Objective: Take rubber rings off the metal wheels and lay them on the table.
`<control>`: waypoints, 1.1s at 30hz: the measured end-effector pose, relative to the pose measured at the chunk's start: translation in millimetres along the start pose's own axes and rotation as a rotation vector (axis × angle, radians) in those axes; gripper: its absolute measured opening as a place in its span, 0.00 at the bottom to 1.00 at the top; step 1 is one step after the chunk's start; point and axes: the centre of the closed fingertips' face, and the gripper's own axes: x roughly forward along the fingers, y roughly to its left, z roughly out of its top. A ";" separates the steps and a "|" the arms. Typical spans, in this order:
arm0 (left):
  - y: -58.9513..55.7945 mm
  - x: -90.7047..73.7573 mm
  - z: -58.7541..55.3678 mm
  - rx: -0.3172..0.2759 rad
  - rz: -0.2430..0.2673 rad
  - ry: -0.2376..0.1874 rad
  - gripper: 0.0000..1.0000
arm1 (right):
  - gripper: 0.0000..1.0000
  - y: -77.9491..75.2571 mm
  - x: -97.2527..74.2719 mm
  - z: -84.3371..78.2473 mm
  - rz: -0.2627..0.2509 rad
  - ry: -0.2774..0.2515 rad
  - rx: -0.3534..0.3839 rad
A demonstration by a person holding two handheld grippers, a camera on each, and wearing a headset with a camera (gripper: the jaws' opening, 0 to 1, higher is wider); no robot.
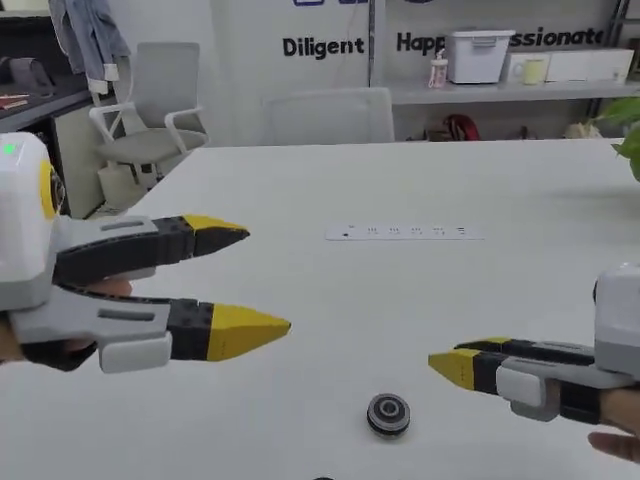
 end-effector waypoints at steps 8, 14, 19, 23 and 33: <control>9.2 17.4 9.5 0.053 -0.036 0.027 0.66 | 0.33 5.5 -14.2 47.8 0.019 -0.068 -0.098; 13.3 28.0 20.0 0.046 -0.057 0.002 0.67 | 0.37 13.7 -11.8 77.8 0.081 -0.083 -0.141; 15.4 40.6 20.0 0.031 -0.073 0.000 0.68 | 0.36 13.7 -3.6 101.2 0.091 -0.108 -0.159; 19.2 53.5 7.2 0.027 -0.057 0.042 0.68 | 0.37 18.1 5.1 109.1 0.121 -0.148 -0.150; 6.4 73.4 -42.3 -0.024 -0.087 0.045 0.64 | 0.35 16.1 20.1 57.0 0.214 -0.115 -0.108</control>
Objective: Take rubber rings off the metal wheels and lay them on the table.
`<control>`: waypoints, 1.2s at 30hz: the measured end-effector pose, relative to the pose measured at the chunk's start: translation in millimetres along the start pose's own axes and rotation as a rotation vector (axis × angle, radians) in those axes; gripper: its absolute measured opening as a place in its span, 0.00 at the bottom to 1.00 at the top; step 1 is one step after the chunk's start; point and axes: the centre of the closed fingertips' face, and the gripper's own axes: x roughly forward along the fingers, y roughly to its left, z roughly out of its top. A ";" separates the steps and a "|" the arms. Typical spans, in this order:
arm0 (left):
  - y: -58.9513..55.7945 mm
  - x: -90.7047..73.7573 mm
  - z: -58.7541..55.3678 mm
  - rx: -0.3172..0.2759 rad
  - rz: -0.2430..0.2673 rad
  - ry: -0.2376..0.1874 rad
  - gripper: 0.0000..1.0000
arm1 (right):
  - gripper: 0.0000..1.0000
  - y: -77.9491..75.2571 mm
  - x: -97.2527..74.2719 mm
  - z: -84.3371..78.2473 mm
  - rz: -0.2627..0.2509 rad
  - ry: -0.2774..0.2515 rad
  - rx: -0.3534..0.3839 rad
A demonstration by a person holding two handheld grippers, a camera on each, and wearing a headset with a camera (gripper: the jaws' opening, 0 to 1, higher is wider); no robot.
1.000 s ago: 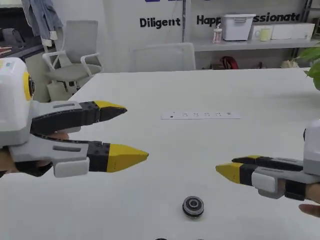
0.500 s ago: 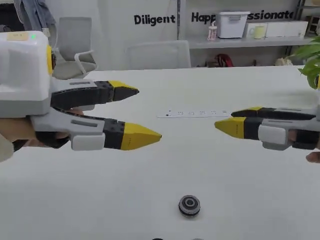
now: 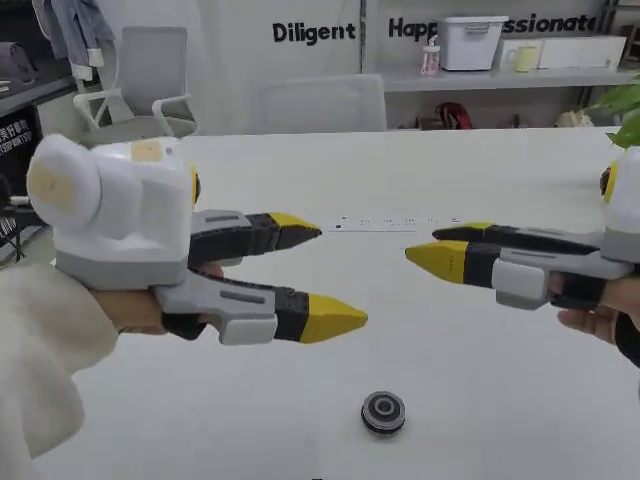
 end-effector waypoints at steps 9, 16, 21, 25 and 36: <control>-11.2 11.8 -40.2 -0.035 -0.034 0.067 0.62 | 0.32 -6.9 -3.0 -50.6 0.007 0.115 0.043; -13.3 22.4 -57.6 -0.039 -0.039 0.100 0.56 | 0.29 -3.5 -0.6 -89.4 0.019 0.246 0.041; -13.5 30.7 -69.4 -0.026 -0.026 0.122 0.52 | 0.30 -0.5 1.4 -105.4 0.027 0.294 0.036; -10.0 35.4 -76.0 -0.031 -0.008 0.122 0.46 | 0.31 -3.7 -0.6 -121.1 0.019 0.354 -0.004; -9.3 51.0 -100.3 -0.044 0.055 0.162 0.36 | 0.31 0.9 2.7 -143.6 0.032 0.425 -0.016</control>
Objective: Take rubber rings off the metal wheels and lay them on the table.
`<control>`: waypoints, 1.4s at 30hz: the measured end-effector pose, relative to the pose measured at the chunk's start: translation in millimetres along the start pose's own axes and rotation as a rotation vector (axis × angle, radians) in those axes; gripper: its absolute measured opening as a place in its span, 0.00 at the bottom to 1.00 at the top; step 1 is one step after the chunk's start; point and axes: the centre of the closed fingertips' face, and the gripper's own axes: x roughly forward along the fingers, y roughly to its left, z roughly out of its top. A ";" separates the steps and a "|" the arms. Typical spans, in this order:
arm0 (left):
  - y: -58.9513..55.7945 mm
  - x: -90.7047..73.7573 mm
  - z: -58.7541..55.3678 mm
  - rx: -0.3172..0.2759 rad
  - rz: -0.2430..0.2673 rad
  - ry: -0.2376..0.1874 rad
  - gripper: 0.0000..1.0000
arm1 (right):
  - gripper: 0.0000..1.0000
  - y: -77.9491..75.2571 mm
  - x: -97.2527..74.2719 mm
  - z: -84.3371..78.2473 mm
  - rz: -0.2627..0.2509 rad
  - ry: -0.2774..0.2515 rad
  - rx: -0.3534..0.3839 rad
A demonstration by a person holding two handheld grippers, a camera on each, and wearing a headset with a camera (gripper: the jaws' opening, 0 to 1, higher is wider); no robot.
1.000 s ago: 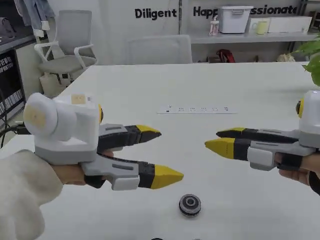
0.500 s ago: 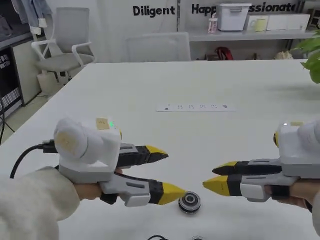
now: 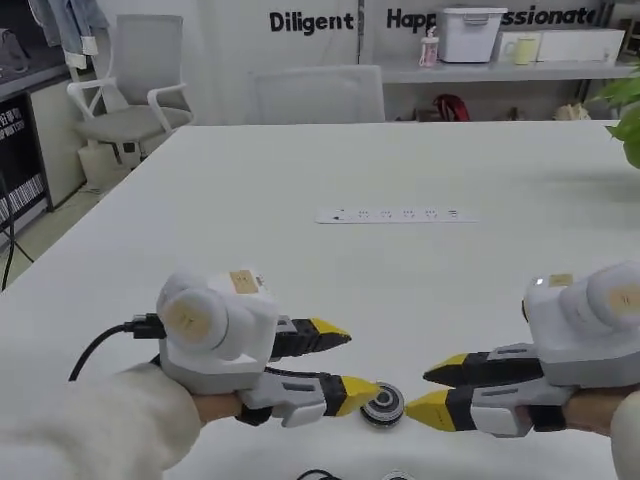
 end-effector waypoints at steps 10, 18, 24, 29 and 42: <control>-14.4 16.6 -10.3 -0.002 -0.009 0.030 0.26 | 0.31 3.1 6.6 -10.1 0.007 0.039 -0.022; -9.2 25.1 -16.8 -0.043 0.028 0.033 0.22 | 0.32 4.6 10.5 -13.5 0.007 0.050 -0.032; -13.7 29.9 -26.7 -0.035 0.019 0.061 0.18 | 0.31 6.6 12.3 -14.4 0.011 0.051 -0.035; -11.7 29.8 -30.0 -0.049 0.025 0.068 0.16 | 0.31 7.6 13.9 -14.9 0.014 0.050 -0.035; -11.7 31.4 -31.7 -0.092 0.022 0.061 0.14 | 0.29 6.8 18.9 -17.4 0.005 0.057 -0.057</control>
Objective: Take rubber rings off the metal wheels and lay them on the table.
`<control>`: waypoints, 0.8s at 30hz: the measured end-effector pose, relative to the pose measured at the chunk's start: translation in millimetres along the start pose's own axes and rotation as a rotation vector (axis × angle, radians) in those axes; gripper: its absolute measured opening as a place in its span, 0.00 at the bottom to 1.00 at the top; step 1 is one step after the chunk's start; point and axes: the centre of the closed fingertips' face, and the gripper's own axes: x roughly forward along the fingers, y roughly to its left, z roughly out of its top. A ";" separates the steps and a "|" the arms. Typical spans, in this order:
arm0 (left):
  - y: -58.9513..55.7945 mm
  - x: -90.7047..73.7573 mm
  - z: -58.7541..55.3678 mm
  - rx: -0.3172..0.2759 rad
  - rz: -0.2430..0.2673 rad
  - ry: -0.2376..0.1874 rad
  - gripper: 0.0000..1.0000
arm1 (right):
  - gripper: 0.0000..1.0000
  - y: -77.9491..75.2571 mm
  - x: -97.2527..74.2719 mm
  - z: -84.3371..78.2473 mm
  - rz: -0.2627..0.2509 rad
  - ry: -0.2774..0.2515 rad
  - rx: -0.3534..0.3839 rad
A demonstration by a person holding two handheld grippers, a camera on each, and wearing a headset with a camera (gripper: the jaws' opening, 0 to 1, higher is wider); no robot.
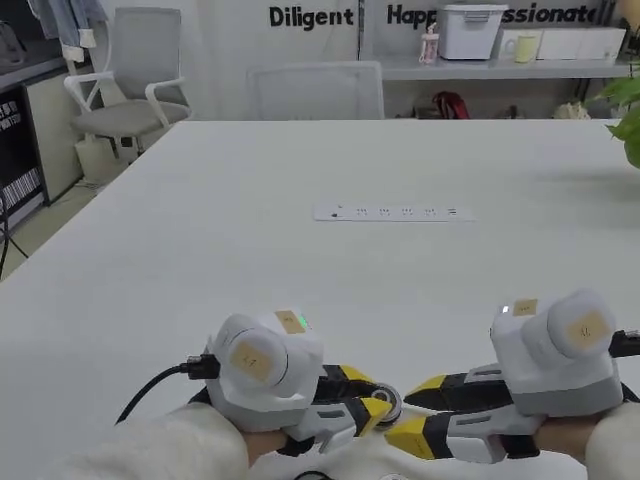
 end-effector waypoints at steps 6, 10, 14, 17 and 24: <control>-4.5 -3.5 -2.5 0.002 -0.029 0.006 0.14 | 0.25 -0.5 0.3 0.3 -0.008 0.002 -0.024; -12.5 -6.5 -3.6 0.008 -0.073 0.009 0.14 | 0.23 1.8 2.1 -1.9 -0.004 0.017 -0.062; -13.8 -7.6 -3.9 0.007 -0.078 0.010 0.14 | 0.21 5.2 3.6 -5.5 0.005 0.043 -0.109; -14.1 -8.1 -4.2 0.007 -0.080 0.011 0.14 | 0.20 6.0 3.2 -4.9 0.008 0.045 -0.128; -16.0 -9.5 -4.6 0.005 -0.087 0.011 0.14 | 0.18 7.1 2.3 -5.7 0.024 0.055 -0.153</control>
